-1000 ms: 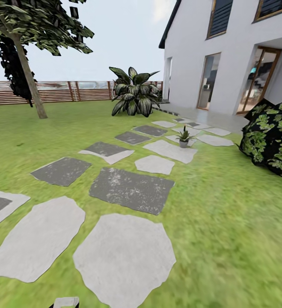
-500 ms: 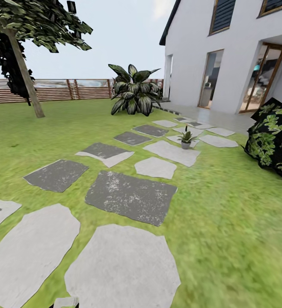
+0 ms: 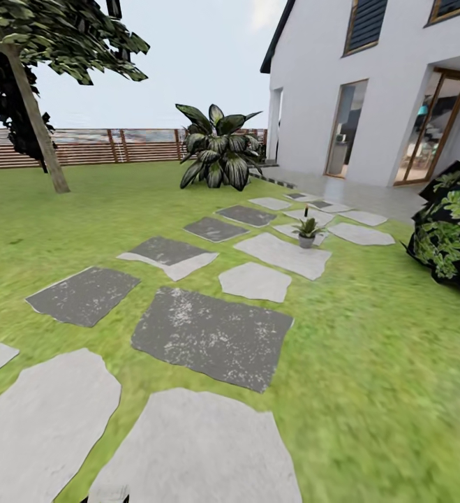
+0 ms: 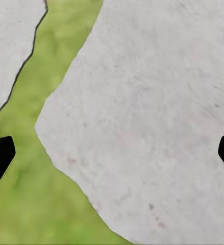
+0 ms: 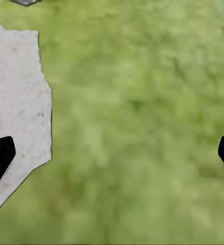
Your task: Pick up the pesticide atomizer in the garden and spray insectifuge to fully cover both potted plants in the garden.
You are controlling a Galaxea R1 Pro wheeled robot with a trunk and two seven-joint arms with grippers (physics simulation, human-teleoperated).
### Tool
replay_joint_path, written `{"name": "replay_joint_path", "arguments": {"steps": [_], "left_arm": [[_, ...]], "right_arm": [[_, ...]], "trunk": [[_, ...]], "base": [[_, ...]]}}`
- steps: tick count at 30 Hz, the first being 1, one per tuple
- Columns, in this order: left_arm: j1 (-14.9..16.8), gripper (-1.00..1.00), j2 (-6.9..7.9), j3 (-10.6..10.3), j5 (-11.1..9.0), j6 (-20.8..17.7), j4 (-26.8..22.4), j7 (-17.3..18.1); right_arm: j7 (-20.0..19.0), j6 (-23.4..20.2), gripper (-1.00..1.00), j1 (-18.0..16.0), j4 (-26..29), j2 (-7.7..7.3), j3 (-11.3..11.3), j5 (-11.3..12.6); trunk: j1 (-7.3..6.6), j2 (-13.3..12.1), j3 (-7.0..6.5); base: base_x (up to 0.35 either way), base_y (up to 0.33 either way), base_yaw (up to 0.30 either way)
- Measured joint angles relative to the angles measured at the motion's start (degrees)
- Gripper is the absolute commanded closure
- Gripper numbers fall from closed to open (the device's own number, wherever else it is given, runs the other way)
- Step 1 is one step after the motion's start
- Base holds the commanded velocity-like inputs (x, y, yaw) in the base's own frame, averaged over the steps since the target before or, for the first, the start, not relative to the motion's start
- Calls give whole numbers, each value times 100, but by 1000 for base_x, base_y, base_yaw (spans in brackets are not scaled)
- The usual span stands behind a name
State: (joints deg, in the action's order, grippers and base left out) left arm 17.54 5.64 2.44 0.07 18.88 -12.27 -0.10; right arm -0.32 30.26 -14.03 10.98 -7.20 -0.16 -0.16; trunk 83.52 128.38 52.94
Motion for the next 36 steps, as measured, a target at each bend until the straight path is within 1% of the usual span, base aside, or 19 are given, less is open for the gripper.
{"name": "replay_joint_path", "arguments": {"steps": [28, 29, 33, 36], "left_arm": [[0, -100, 0, 0, 0, 0, 0, 0], [0, -100, 0, 0, 0, 0, 0, 0], [0, -100, 3, 2, 0, 0, -1, 0], [0, -100, 1, 1, 0, 1, -2, 0]], "right_arm": [[-2, 0, -100, 0, 4, 10, 10, -1], [-5, -1, -100, 0, 4, 55, 15, -3], [-4, 0, -100, 0, 5, 156, 11, -9], [-1, -1, -100, 0, 5, 164, 9, -8]], "trunk": [[0, 0, 0], [0, 0, 0], [0, 0, 0], [0, 0, 0]], "base": [[339, 0, 0], [339, 0, 0], [339, 0, 0], [339, 0, 0]]}}
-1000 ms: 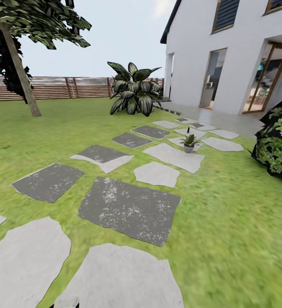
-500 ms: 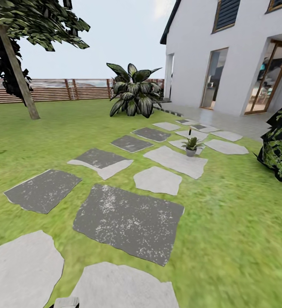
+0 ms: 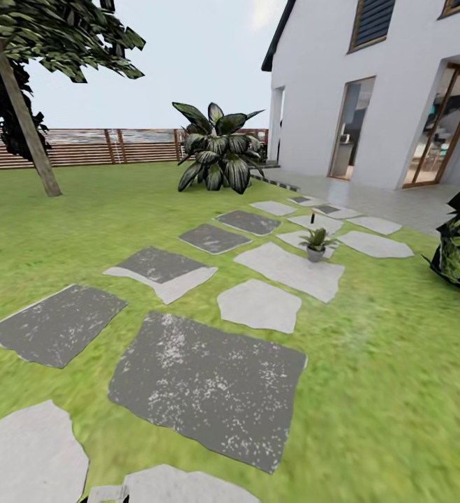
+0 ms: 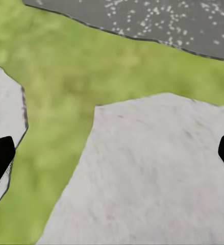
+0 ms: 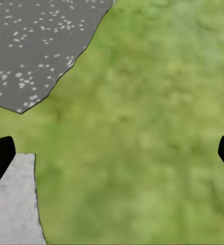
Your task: Pick up the pesticide atomizer in the garden and spray insectifuge to fully cover both potted plants in the garden.
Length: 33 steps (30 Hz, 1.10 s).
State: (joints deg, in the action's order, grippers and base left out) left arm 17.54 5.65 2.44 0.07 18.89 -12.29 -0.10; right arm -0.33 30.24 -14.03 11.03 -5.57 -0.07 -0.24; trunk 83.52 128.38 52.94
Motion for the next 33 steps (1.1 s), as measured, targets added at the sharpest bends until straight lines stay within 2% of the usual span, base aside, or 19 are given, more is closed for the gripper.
{"name": "replay_joint_path", "arguments": {"steps": [33], "left_arm": [[0, -100, 1, -1, 5, 7, 1, 0]], "right_arm": [[1, 0, -100, 0, -5, 4, -1, 0]], "trunk": [[0, 1, 0]], "base": [[339, 0, 0]]}}
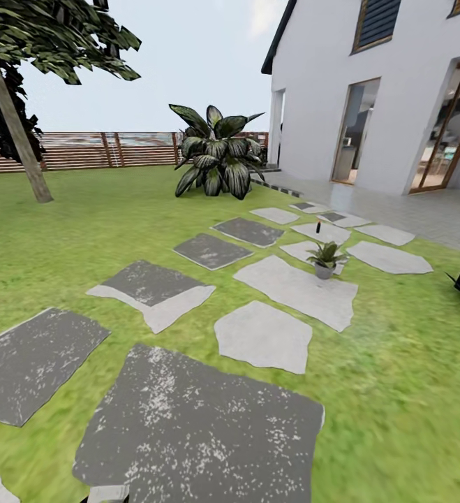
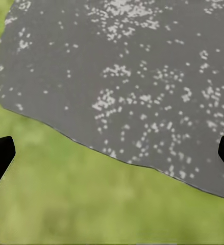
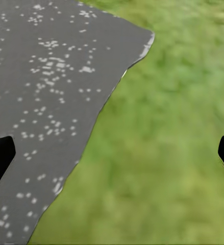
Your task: Pick up the pesticide atomizer in the garden and spray insectifuge to fully cover both potted plants in the garden.
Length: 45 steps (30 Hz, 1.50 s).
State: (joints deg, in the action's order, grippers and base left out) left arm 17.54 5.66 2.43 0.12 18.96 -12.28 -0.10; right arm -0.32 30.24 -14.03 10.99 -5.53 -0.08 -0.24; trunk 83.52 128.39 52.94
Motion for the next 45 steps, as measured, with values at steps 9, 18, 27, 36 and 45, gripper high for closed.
{"name": "replay_joint_path", "arguments": {"steps": [9, 18, 27, 36, 45], "left_arm": [[0, -100, -2, 0, 0, -5, 1, 0], [0, -100, -2, 0, 3, -3, 1, 0], [0, -100, -2, 0, 0, -8, 1, 0], [0, -100, -2, 0, 0, -4, 1, 0], [0, -100, -2, 0, 2, -4, 1, 0]], "right_arm": [[0, 0, -100, 0, -3, 0, 0, 0], [0, 0, -100, 0, -3, 0, 0, 0], [0, 0, -100, 0, -4, 0, 0, -2], [0, 0, -100, 0, -4, 0, 1, -2], [0, 0, -100, 0, -3, 0, 0, -2]], "trunk": [[0, -1, 0], [0, -1, 0], [0, -1, 0], [0, -1, 0], [0, -1, 0]], "base": [[339, 0, 0], [339, 0, 0], [339, 0, 0], [339, 0, 0], [339, 0, 0]]}}
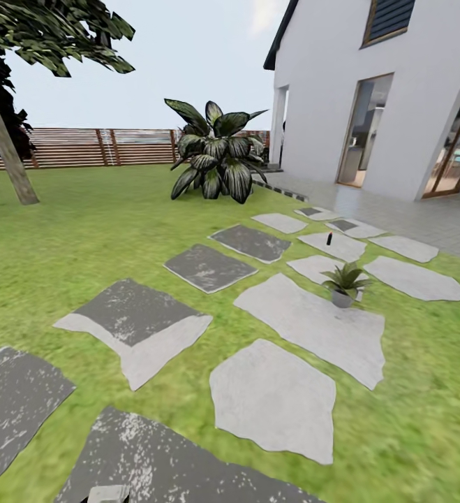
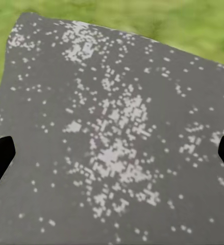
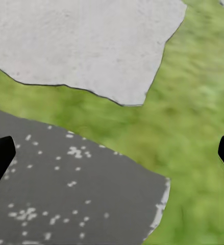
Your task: Pick up the pesticide atomizer in the garden and spray insectifuge to fully cover both potted plants in the garden.
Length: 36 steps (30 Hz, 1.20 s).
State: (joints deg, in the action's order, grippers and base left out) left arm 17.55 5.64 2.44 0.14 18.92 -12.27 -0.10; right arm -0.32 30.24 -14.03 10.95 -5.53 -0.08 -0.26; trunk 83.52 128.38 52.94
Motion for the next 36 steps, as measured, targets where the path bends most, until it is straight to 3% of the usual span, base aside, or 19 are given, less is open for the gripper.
{"name": "replay_joint_path", "arguments": {"steps": [36], "left_arm": [[-1, -100, 0, 1, 1, -3, 0, 0]], "right_arm": [[8, 0, -100, 1, -1, 0, 0, -2]], "trunk": [[-1, 2, 1]], "base": [[339, 0, 0]]}}
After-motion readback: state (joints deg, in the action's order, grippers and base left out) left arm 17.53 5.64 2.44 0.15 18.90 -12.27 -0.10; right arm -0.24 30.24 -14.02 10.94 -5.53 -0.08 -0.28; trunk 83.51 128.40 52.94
